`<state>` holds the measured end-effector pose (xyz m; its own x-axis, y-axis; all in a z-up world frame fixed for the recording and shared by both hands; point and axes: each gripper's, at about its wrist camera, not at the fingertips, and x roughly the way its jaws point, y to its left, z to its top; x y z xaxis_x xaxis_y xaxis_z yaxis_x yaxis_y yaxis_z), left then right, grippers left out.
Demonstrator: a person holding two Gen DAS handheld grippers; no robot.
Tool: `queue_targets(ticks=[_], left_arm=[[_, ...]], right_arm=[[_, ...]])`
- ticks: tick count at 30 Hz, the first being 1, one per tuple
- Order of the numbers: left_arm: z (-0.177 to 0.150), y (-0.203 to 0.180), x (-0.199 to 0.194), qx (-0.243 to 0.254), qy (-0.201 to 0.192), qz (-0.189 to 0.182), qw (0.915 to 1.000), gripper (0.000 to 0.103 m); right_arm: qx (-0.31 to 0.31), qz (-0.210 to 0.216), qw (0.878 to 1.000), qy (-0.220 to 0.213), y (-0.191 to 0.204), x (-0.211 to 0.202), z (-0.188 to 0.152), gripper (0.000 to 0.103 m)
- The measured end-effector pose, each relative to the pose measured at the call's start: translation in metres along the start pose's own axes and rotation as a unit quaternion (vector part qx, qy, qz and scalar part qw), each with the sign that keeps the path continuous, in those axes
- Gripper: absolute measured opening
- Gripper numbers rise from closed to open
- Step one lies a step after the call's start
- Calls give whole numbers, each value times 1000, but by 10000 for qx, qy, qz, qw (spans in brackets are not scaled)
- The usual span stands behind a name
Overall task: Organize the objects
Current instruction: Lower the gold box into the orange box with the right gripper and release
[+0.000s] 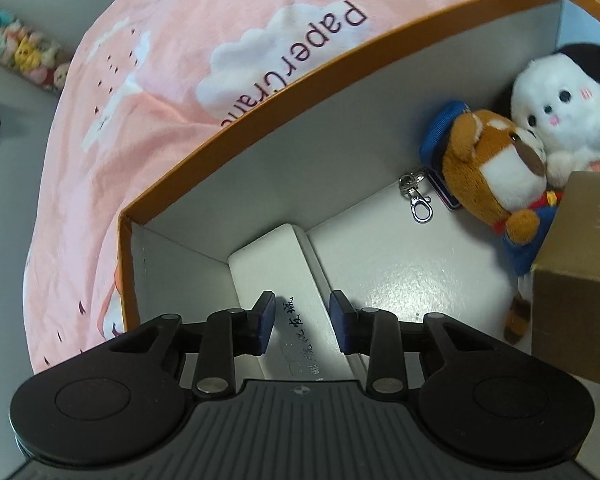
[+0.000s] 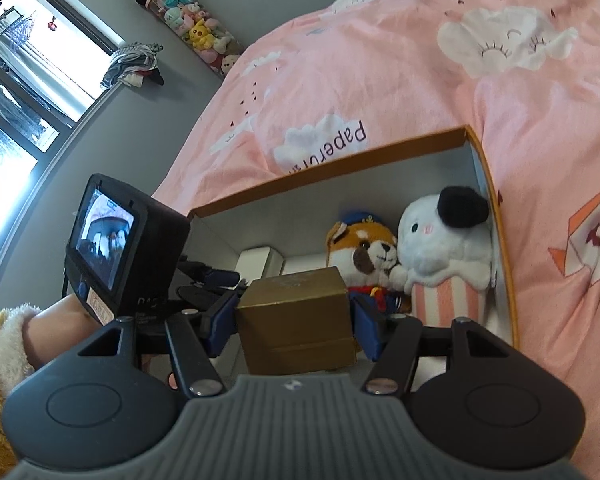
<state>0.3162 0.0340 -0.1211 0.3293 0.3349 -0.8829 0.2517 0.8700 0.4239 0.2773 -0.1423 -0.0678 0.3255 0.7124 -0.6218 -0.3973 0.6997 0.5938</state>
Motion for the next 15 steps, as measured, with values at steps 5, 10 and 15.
queue_targets(ticks=[5,10,15], left_arm=[[-6,9,-15,-74,-381,-201,9990,35],[-21,40,-55,-576,-1001,-785,9902,35],[-53,66,-88,-1317,-1549,-831,9756,35]], right_arm=[[66,106,9996,260,4,2,0,63],[120,121,9978,646,12,10,0,63],[156,211,9915,1274,26,28,0,63]])
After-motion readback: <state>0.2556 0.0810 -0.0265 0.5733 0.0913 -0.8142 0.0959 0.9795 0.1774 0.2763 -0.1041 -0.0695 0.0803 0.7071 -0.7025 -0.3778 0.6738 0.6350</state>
